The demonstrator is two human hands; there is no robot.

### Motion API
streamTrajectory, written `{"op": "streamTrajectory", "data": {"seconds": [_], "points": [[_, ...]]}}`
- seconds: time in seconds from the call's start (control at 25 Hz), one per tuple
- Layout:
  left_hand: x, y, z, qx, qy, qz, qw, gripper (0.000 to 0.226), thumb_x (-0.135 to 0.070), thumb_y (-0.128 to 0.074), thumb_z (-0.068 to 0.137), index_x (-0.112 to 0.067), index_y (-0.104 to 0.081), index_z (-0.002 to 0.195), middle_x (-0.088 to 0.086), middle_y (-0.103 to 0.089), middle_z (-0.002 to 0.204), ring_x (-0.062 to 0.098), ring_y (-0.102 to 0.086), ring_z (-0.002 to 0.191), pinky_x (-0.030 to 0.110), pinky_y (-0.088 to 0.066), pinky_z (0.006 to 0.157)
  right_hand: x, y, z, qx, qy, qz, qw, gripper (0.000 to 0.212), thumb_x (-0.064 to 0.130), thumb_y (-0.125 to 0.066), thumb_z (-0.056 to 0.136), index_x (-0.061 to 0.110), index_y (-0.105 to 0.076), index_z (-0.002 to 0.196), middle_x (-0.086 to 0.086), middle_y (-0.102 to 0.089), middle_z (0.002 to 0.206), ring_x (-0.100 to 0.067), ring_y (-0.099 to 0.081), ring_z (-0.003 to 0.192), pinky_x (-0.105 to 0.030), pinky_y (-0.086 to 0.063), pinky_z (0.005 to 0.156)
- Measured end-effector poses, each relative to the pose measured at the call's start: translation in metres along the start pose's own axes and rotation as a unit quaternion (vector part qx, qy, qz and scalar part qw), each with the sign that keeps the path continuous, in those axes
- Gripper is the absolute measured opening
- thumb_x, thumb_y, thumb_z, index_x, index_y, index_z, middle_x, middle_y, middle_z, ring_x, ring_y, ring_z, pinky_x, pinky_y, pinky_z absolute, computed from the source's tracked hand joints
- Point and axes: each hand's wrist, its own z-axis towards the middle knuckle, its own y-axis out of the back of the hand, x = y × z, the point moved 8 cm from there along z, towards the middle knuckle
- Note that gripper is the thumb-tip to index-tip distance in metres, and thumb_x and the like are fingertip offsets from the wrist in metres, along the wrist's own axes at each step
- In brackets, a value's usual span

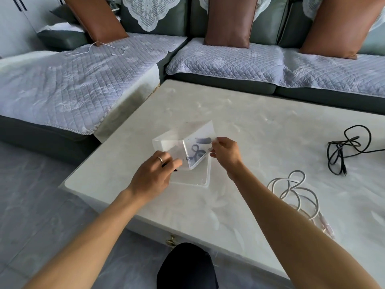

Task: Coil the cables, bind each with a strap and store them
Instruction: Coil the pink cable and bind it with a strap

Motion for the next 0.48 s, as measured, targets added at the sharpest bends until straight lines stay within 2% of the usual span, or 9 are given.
{"op": "streamTrajectory", "data": {"seconds": [0.12, 0.24, 0.36, 0.48], "points": [[0.002, 0.001, -0.004, -0.006, 0.006, 0.009, 1.000, 0.045, 0.014, -0.055, 0.076, -0.015, -0.054, 0.110, 0.010, -0.056, 0.085, 0.028, -0.052, 0.077, 0.032, -0.047, 0.061, -0.003, 0.001, -0.001, -0.008, 0.017, 0.023, 1.000, 0.022, 0.017, -0.051, 0.096, 0.008, -0.070, 0.093, -0.008, -0.070, 0.081, -0.017, -0.068, 0.076, -0.035, -0.060, 0.077], [0.000, 0.002, -0.005, -0.009, 0.008, 0.033, 0.999, 0.045, 0.014, -0.053, 0.073, -0.016, -0.054, 0.106, 0.009, -0.057, 0.081, 0.028, -0.052, 0.075, 0.031, -0.044, 0.059, -0.003, -0.004, 0.000, -0.011, 0.029, 0.037, 0.999, 0.022, 0.016, -0.050, 0.097, 0.004, -0.068, 0.099, -0.019, -0.070, 0.089, -0.020, -0.065, 0.075, -0.039, -0.060, 0.076], [-0.001, 0.000, -0.007, -0.002, 0.011, 0.054, 0.998, 0.045, 0.014, -0.052, 0.070, -0.016, -0.054, 0.104, 0.009, -0.059, 0.079, 0.029, -0.055, 0.073, 0.032, -0.047, 0.053, -0.009, -0.005, 0.003, -0.014, -0.006, 0.022, 1.000, 0.019, 0.010, -0.050, 0.094, 0.002, -0.067, 0.093, -0.012, -0.064, 0.079, -0.020, -0.062, 0.072, -0.044, -0.058, 0.080], [-0.001, 0.005, -0.001, -0.010, 0.023, 0.067, 0.997, 0.043, 0.013, -0.048, 0.072, -0.017, -0.054, 0.102, 0.009, -0.059, 0.080, 0.027, -0.054, 0.075, 0.032, -0.049, 0.054, 0.004, -0.004, -0.002, 0.001, 0.003, 0.032, 0.999, 0.018, 0.008, -0.050, 0.093, 0.015, -0.065, 0.084, -0.009, -0.064, 0.080, -0.021, -0.062, 0.074, -0.043, -0.057, 0.080]]}}
